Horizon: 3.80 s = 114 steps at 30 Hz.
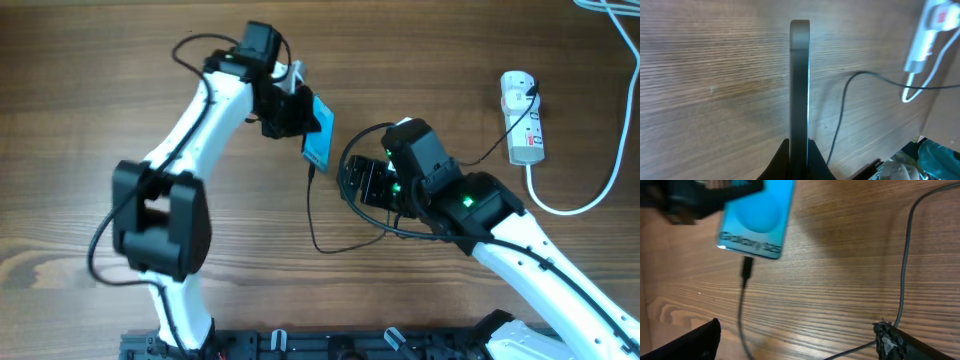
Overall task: Plug charger to phone and switch on socket
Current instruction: 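Lower the plugged phone to the table with both grippers, then release the phone and move the right gripper toward the power strip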
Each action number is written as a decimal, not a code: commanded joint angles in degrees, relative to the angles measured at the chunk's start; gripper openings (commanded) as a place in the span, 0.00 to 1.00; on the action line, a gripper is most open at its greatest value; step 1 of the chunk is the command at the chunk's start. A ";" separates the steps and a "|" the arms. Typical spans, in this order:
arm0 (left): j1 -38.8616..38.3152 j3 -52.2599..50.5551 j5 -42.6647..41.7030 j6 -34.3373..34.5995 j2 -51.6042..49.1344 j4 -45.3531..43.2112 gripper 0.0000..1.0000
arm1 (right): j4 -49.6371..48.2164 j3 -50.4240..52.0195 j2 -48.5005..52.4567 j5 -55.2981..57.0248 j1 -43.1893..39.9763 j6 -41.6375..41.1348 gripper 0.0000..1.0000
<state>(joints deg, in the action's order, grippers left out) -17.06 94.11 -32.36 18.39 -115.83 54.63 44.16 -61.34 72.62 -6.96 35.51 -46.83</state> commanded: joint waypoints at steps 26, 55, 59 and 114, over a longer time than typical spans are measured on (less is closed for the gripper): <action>-0.85 0.28 3.80 2.01 -13.57 -12.07 0.05 | -1.86 -0.02 4.15 3.08 -0.13 0.15 0.99; -3.41 0.26 21.92 1.99 -14.36 -5.66 0.54 | 1.05 -0.02 4.15 3.56 -0.13 0.15 1.00; -3.41 0.26 24.65 1.95 -14.36 -3.69 0.67 | 2.12 -0.02 4.15 3.58 -0.13 0.15 1.00; -5.33 -26.12 30.14 9.97 62.40 12.44 1.00 | 12.68 -5.46 4.15 4.24 -14.67 9.27 1.00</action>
<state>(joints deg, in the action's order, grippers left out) -22.13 68.40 -2.83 27.59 -52.01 67.22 56.29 -62.92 76.29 0.16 24.60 -42.06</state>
